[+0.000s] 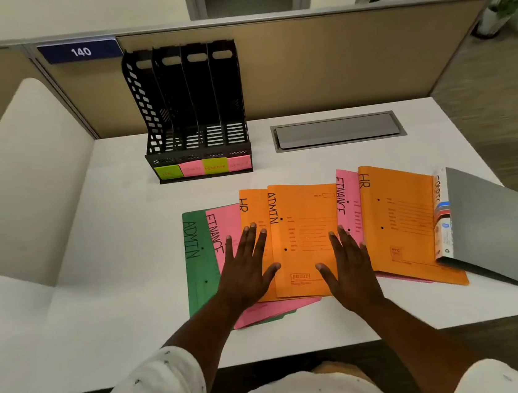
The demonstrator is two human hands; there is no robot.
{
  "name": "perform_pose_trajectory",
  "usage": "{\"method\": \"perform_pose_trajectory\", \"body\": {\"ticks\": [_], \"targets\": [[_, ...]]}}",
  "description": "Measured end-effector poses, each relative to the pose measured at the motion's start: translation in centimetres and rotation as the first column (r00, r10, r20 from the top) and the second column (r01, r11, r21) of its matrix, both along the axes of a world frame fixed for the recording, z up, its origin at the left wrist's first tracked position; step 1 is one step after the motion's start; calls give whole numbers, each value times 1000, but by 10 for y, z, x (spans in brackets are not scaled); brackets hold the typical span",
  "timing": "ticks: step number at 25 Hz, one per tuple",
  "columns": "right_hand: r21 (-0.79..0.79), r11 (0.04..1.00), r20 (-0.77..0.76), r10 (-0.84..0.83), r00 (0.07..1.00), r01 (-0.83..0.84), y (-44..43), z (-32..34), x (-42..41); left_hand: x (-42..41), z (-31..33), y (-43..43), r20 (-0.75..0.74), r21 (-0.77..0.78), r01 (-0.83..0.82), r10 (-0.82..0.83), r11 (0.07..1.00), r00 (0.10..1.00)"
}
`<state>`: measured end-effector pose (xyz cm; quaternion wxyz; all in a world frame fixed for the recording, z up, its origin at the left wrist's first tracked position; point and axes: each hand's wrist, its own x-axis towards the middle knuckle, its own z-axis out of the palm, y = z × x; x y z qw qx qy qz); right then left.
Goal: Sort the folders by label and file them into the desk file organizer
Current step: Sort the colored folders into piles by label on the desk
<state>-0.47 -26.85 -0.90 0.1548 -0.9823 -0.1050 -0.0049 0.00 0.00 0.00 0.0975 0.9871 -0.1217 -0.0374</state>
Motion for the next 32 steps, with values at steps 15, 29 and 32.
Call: {"method": "perform_pose_trajectory", "body": {"ticks": [15, 29, 32], "targets": [[-87, 947, -428, 244, 870, -308, -17, -42, 38, 46, -19, -79, -574, -83, -563, 422, 823, 702], [117, 970, -318, 242, 917, -215, -26, -35, 87, 76, 1, -89, -624, -395, -791, 495, 468, 604], [162, 979, -270, 163, 949, -122, -26, -32, 95, 74, 12, -78, -633, -451, -797, 485, 402, 603]]}}
